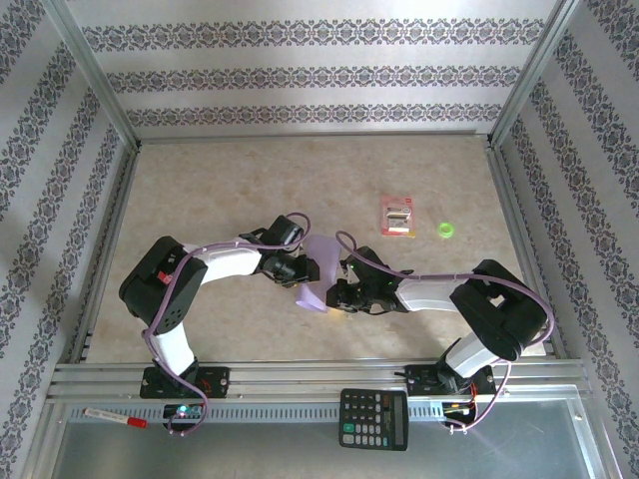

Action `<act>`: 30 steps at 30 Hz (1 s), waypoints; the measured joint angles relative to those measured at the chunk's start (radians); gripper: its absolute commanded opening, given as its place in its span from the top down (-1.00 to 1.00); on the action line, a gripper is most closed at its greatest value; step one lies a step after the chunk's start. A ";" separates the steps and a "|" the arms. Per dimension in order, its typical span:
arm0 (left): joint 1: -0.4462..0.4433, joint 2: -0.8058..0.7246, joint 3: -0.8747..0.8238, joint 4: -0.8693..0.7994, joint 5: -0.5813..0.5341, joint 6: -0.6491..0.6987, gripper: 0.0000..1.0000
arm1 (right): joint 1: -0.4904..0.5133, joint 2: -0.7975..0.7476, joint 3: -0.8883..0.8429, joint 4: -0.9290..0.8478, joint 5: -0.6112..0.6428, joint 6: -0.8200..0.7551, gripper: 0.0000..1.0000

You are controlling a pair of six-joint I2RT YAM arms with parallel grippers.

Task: Fold a paper plane with a square sheet of paper (pick it up from the middle)
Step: First fold in half a square sheet of paper at the center of the table.

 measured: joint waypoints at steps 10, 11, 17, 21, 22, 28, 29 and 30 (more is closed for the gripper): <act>-0.003 -0.043 0.001 -0.071 -0.025 0.060 -0.37 | 0.000 0.005 -0.002 0.003 0.000 0.011 0.74; -0.003 -0.049 0.000 -0.086 -0.031 0.064 -0.38 | -0.001 0.006 -0.002 0.003 0.000 0.013 0.74; -0.010 -0.096 -0.043 -0.133 -0.036 0.070 -0.27 | -0.001 0.011 -0.002 0.003 0.000 0.018 0.74; -0.036 -0.097 -0.045 -0.148 -0.036 0.068 -0.03 | -0.001 0.011 -0.002 0.003 0.000 0.018 0.74; -0.046 -0.097 -0.045 -0.155 -0.034 0.066 0.05 | -0.003 0.011 -0.002 0.003 0.000 0.018 0.74; -0.069 -0.097 -0.045 -0.175 -0.034 0.072 0.33 | -0.007 0.010 0.008 -0.013 -0.008 0.016 0.71; -0.069 -0.096 -0.045 -0.175 -0.034 0.071 0.36 | -0.007 0.010 0.010 -0.015 -0.008 0.013 0.71; -0.069 -0.096 -0.045 -0.176 -0.034 0.071 0.39 | -0.007 0.010 0.011 -0.017 -0.008 0.011 0.71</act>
